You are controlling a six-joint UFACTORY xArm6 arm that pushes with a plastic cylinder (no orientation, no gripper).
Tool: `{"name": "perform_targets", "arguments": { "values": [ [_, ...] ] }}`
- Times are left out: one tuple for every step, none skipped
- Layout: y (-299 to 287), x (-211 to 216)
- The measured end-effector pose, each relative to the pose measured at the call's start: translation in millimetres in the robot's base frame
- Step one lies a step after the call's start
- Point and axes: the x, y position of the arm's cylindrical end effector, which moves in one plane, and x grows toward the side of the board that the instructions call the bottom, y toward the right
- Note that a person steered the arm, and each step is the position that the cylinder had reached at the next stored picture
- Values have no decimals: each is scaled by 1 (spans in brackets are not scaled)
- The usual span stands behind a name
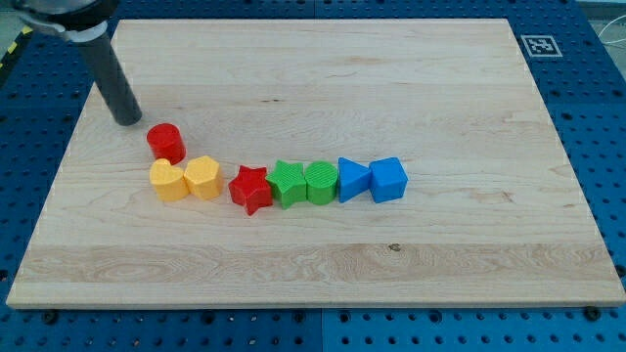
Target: Slide the red circle a bit down
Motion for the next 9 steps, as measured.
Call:
{"name": "perform_targets", "arguments": {
  "values": [
    [22,0],
    [39,6],
    [45,12],
    [46,6],
    [55,6],
    [61,6],
    [65,14],
    [66,22],
    [66,35]
  ]
}}
